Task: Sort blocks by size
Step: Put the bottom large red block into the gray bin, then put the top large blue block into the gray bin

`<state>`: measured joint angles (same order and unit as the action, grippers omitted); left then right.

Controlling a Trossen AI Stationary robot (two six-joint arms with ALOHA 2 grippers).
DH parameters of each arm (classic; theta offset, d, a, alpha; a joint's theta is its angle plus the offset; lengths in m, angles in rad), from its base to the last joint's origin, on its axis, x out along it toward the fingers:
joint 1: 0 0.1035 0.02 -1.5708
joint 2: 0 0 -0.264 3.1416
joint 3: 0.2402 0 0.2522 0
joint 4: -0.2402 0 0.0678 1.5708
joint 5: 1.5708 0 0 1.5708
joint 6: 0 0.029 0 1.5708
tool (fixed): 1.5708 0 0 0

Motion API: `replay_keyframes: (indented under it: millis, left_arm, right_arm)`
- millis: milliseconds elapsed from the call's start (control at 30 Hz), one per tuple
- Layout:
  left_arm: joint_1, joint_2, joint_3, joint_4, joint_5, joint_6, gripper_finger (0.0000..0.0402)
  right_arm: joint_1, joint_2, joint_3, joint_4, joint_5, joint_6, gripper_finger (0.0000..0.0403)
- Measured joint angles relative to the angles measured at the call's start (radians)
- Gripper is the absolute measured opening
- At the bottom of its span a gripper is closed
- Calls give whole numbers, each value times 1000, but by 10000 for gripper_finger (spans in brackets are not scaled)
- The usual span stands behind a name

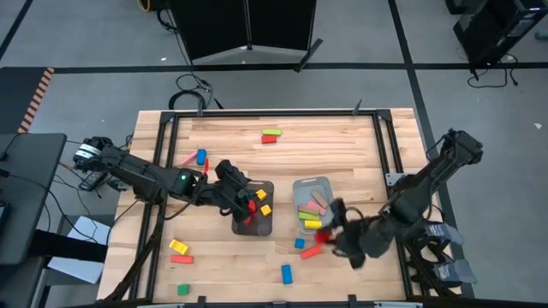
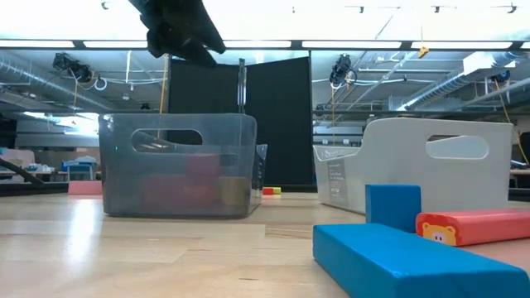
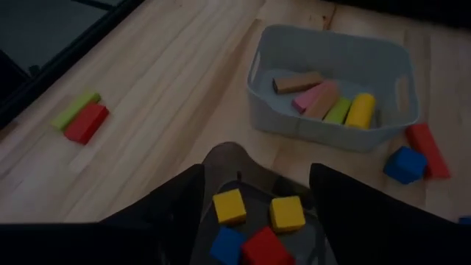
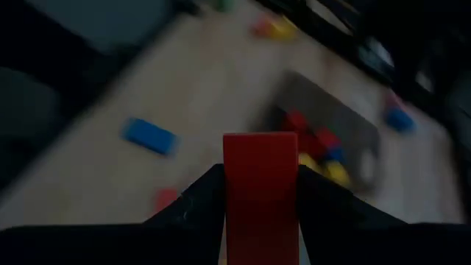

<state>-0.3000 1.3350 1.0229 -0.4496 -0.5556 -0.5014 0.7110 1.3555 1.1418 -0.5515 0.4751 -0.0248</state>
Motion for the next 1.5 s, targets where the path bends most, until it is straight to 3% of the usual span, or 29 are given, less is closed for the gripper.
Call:
replay_keyframes:
  millis: [267, 467, 633, 833, 1200, 1500]
  left_arm:
    - [33, -69, 1, -147, -10, -117, 252]
    - [96, -87, 0, -339, -36, -264, 252]
    - [179, -87, 0, -471, -38, -317, 253]
    - [343, -86, 0, -568, -31, -313, 262]
    - [651, -78, -1, -571, 87, -117, 272]
    - [781, -77, -162, -461, 250, -72, 272]
  right_arm:
    - [-180, 62, -78, -20, 22, 79, 149]
    - [-286, 134, -108, -113, 8, 200, 232]
    - [-320, 136, -126, -102, 2, 209, 286]
    - [-281, 48, -127, -42, -2, 206, 308]
    - [-153, -122, -167, -15, 111, 253, 293]
    - [-90, -168, -308, 63, 178, 358, 289]
